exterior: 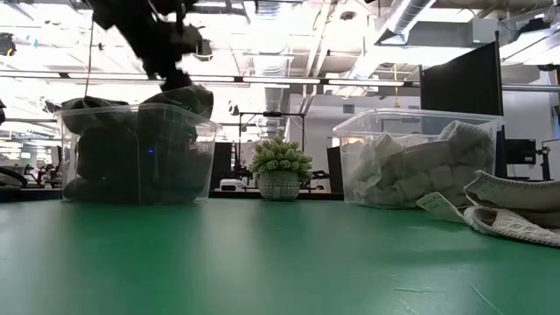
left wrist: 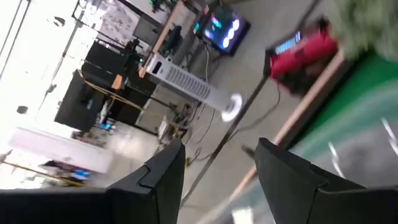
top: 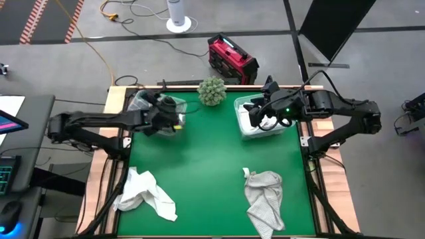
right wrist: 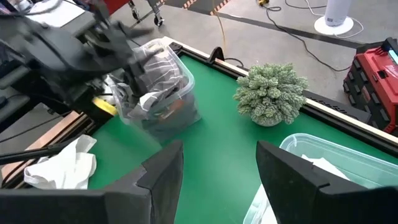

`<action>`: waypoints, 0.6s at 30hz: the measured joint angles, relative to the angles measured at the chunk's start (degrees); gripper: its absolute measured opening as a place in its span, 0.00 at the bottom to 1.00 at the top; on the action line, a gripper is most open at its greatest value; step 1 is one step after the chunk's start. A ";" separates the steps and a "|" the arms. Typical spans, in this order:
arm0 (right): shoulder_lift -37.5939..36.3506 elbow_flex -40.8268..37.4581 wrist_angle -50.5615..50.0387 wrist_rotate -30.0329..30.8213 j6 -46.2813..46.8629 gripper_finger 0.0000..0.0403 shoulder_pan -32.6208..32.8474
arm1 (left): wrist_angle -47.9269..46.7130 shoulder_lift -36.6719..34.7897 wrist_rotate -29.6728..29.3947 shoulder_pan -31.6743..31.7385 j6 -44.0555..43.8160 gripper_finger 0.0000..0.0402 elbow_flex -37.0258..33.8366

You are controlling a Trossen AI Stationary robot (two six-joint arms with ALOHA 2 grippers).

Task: Sort towels by color in basket
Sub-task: Put the black pattern towel into the right transparent bin

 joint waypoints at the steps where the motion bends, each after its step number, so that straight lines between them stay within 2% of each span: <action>1: 0.00 0.00 0.00 0.00 0.00 0.56 0.00 | 0.09 -1.18 0.21 0.00 0.22 0.46 0.64; 6: 0.00 0.00 0.00 0.00 0.00 0.56 0.00 | -2.33 -2.64 1.29 0.45 1.36 0.46 1.20; 9: 0.00 0.00 0.00 0.00 0.00 0.56 0.00 | -5.92 0.13 6.32 0.46 -6.27 0.46 1.18; 12: 0.00 0.00 0.02 0.00 0.24 0.56 0.01 | -4.46 6.14 9.30 0.95 -13.79 0.46 0.37; 18: 0.00 0.00 0.11 0.01 0.44 0.56 0.52 | -3.57 20.05 8.31 2.60 -16.48 0.46 -0.65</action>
